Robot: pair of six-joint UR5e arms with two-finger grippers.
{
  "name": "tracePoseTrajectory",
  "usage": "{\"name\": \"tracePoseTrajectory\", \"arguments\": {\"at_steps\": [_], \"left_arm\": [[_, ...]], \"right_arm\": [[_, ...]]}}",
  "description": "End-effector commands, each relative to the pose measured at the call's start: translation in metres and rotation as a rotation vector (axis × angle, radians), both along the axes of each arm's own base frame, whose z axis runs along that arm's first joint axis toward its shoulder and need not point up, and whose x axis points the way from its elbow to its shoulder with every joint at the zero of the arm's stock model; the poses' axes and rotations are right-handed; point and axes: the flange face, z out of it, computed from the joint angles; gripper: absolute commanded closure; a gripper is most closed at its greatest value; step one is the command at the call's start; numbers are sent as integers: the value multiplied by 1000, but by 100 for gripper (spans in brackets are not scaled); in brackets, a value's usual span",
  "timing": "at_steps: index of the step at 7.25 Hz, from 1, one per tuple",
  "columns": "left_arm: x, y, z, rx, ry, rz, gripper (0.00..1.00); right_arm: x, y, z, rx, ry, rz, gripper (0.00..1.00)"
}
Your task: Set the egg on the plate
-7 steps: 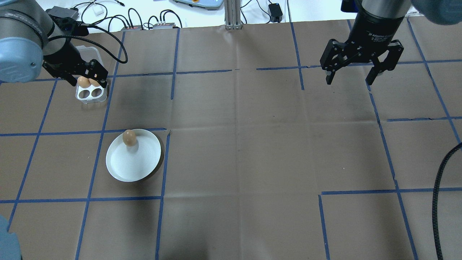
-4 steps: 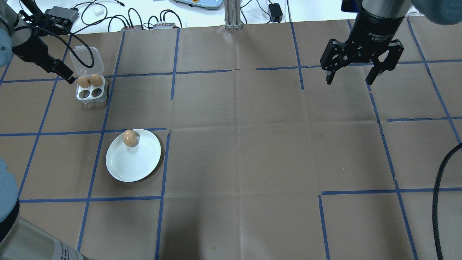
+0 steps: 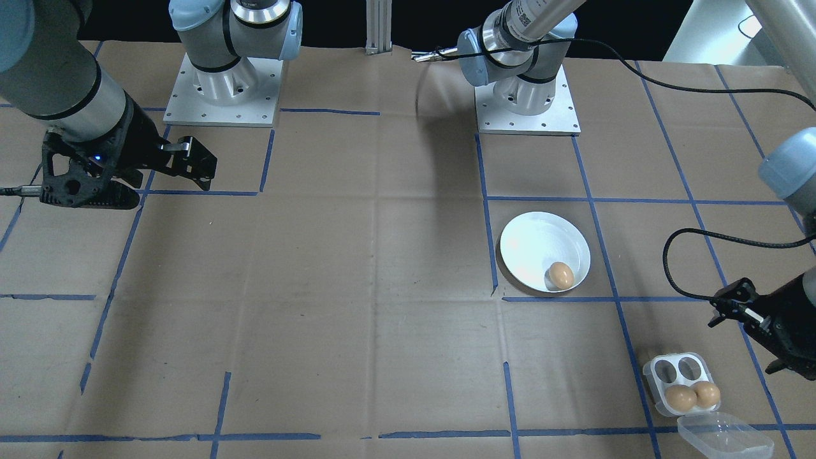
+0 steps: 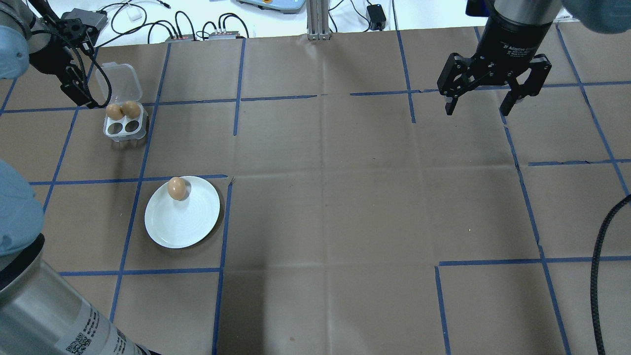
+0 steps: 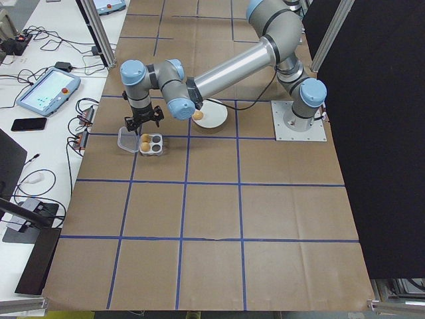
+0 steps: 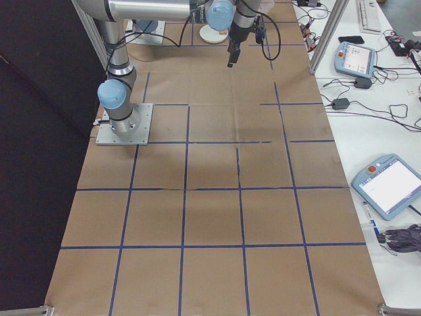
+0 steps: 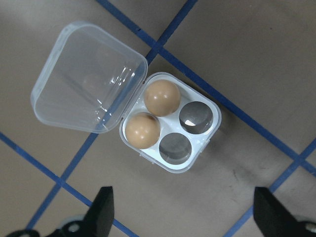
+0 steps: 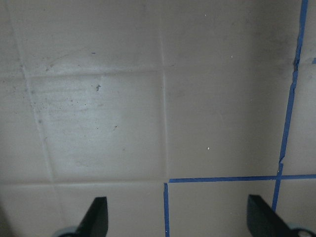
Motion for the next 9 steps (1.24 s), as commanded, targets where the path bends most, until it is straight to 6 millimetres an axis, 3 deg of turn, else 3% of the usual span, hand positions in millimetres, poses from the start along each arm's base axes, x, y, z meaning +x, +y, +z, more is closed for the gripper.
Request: {"name": "tracePoseTrajectory", "arguments": {"at_steps": [1, 3, 9], "left_arm": [[8, -15, -35, 41, 6, -64, 0], [11, -22, -74, 71, 21, -63, 0], [9, -26, -99, 57, 14, -47, 4]], "right_arm": [[0, 0, -1, 2, 1, 0, 0], [0, 0, 0, 0, 0, 0, 0], [0, 0, 0, 0, 0, 0, 0]]}}
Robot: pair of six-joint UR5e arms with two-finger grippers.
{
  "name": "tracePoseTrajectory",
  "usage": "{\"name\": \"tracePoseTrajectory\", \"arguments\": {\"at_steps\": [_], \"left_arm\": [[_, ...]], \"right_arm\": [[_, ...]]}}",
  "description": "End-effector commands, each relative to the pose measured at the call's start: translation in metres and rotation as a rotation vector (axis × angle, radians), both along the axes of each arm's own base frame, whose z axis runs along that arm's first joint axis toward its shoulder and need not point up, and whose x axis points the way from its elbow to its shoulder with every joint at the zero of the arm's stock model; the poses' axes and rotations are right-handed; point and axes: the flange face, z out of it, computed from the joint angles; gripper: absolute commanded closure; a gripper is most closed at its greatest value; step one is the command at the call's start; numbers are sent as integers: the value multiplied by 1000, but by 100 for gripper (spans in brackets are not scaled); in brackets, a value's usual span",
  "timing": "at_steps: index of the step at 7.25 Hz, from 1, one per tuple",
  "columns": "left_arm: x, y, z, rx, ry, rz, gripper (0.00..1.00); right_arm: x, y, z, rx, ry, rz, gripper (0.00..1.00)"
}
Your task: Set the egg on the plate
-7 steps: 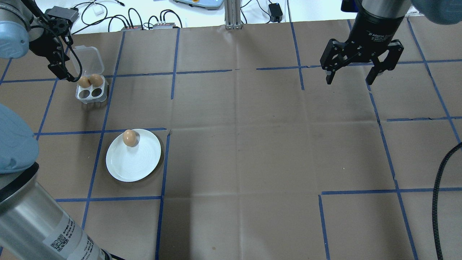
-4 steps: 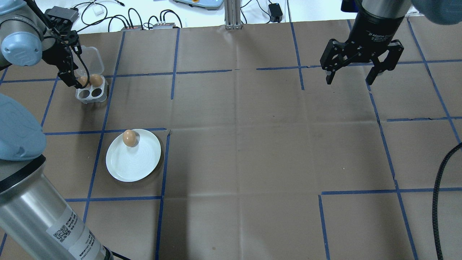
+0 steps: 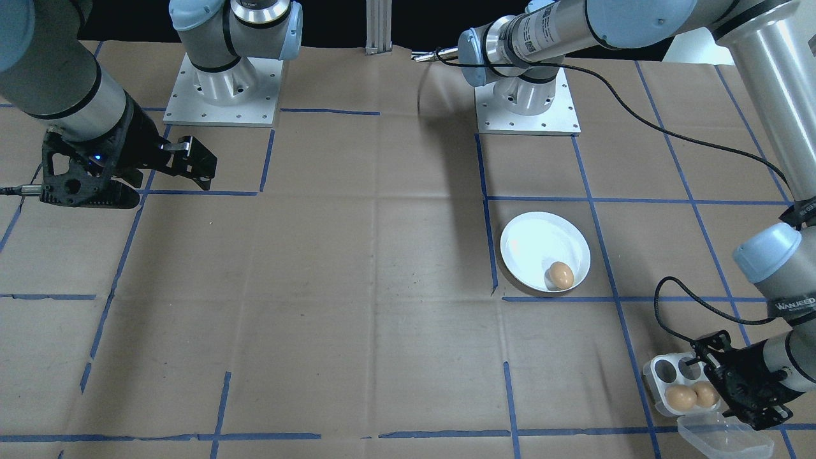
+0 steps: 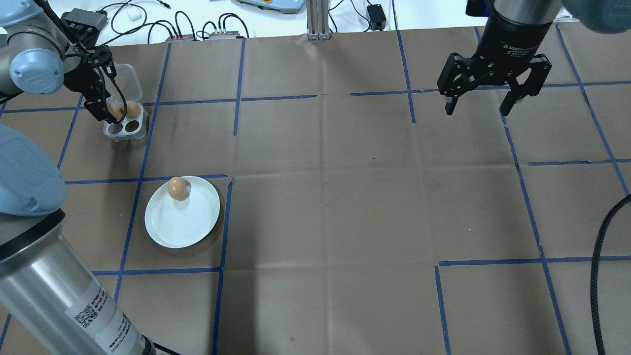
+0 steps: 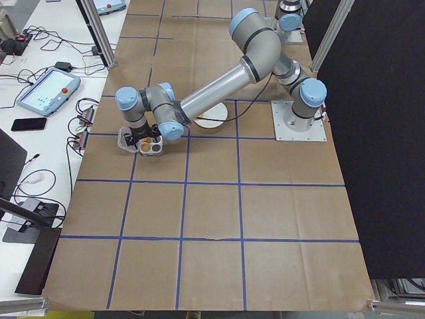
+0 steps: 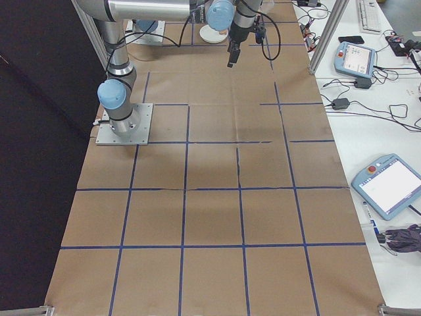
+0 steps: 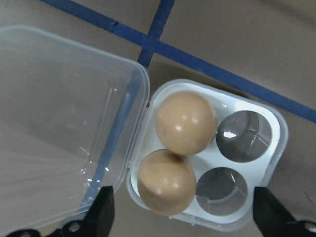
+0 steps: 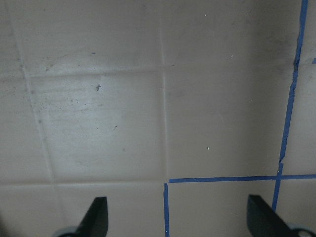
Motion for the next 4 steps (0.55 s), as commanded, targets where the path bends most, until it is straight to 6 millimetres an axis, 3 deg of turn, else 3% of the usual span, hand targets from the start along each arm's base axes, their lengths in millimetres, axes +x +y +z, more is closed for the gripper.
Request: {"name": "tracePoseTrajectory", "arguments": {"at_steps": [1, 4], "left_arm": [[0, -2, -8, -6, -3, 2, 8], [-1, 0, -9, -4, -2, 24, 25]], "right_arm": [[0, 0, 0, 0, 0, 0, 0], [0, 0, 0, 0, 0, 0, 0]]}}
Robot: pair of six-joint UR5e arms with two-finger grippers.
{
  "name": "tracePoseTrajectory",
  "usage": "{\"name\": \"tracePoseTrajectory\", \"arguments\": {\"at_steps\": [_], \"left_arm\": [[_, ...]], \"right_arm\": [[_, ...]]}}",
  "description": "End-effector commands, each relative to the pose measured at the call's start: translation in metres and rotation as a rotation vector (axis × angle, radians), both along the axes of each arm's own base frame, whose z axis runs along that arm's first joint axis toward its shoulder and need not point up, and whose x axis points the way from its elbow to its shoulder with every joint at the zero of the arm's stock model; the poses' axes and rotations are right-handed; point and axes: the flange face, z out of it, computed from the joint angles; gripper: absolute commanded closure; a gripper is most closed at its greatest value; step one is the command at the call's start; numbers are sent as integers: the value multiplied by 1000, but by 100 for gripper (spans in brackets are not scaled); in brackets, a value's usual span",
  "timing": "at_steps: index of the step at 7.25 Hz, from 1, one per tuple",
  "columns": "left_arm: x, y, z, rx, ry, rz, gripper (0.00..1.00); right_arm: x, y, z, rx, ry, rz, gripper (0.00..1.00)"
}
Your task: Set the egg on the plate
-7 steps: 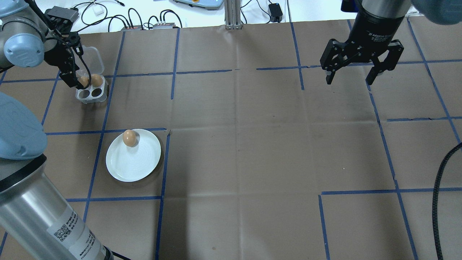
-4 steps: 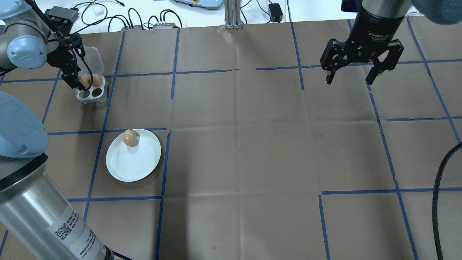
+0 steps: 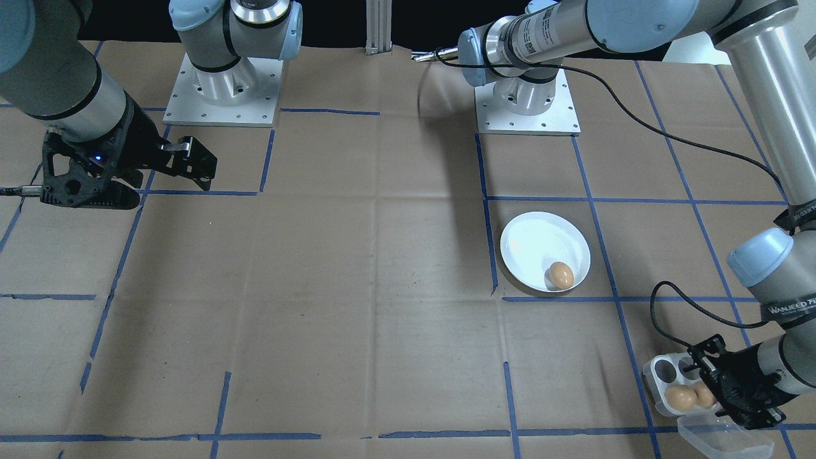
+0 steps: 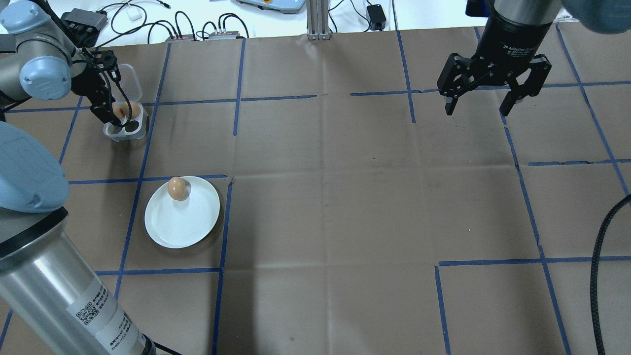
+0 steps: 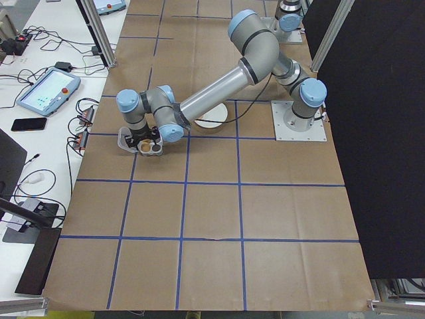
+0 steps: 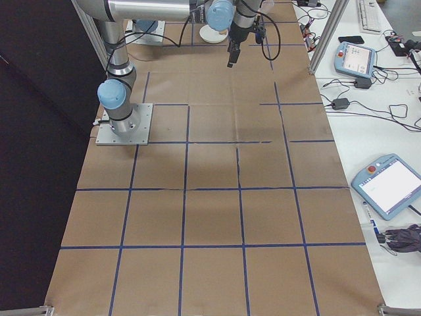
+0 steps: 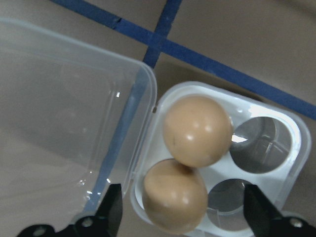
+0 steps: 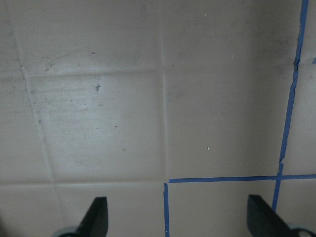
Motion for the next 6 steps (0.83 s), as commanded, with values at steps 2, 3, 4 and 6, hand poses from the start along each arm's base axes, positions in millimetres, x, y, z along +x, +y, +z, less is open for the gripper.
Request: {"name": "tracePoseTrajectory", "arguments": {"at_steps": [2, 3, 4, 6], "left_arm": [[-1, 0, -1, 1, -1, 25, 41], [-4, 0, 0, 1, -1, 28, 50], [-4, 0, 0, 1, -1, 28, 59], [-5, 0, 10, -12, -8, 28, 66]], "right_arm": [[0, 0, 1, -1, 0, 0, 0], [0, 0, 0, -1, 2, 0, 0], [0, 0, 0, 1, 0, 0, 0], [0, 0, 0, -1, 2, 0, 0]]}}
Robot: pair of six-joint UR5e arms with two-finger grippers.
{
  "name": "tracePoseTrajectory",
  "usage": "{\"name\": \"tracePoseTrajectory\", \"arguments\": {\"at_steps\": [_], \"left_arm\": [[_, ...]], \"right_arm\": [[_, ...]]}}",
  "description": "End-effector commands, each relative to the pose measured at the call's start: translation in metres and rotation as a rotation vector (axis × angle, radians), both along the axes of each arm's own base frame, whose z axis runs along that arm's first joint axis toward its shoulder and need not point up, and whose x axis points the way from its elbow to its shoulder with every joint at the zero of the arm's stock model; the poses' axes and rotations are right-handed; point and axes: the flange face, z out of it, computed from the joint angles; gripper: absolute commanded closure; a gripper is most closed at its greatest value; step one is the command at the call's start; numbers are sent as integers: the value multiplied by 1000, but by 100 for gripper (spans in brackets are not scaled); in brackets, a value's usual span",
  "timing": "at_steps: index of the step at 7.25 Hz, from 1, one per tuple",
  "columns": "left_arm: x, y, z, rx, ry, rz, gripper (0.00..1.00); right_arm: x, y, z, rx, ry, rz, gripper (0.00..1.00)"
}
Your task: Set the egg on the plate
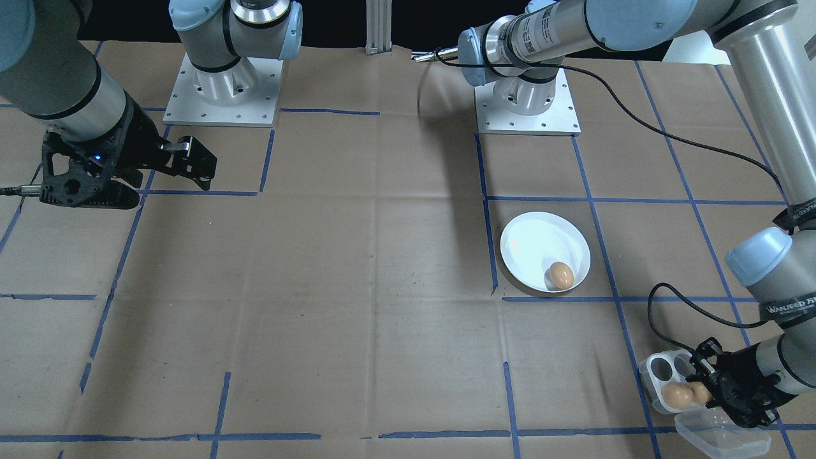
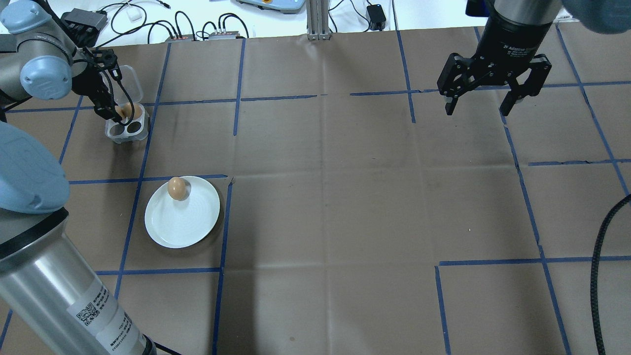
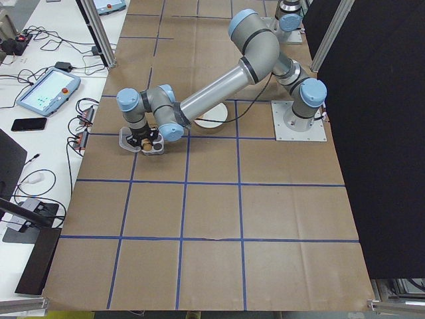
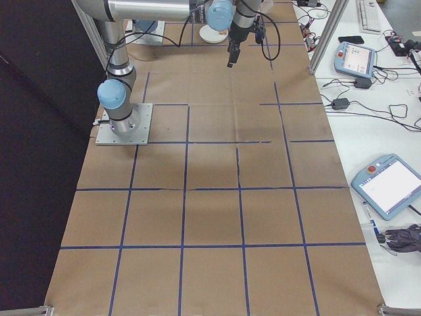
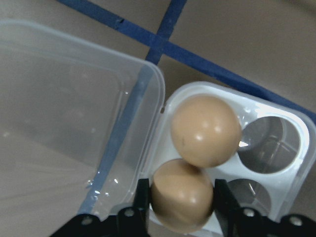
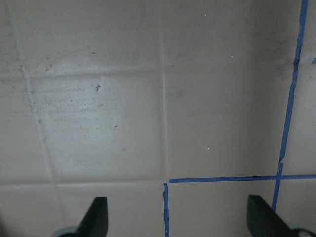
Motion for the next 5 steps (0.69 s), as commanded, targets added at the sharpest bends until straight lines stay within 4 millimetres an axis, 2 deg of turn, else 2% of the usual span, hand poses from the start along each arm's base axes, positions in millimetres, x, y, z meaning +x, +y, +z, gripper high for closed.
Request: {"name": "tracePoseTrajectory", "arguments": {"at_steps": [1, 3, 4, 5], "left_arm": [[-3, 1, 25, -26, -16, 1, 68], [-9, 14, 75, -54, -30, 5, 68], [-16, 28, 89, -48, -26, 45, 68], [-29, 52, 93, -32, -17, 129, 70]], "right_arm": [[0, 0, 0, 0, 0, 0, 0], [0, 0, 0, 0, 0, 0, 0], [0, 0, 0, 0, 0, 0, 0], [0, 0, 0, 0, 0, 0, 0]]}}
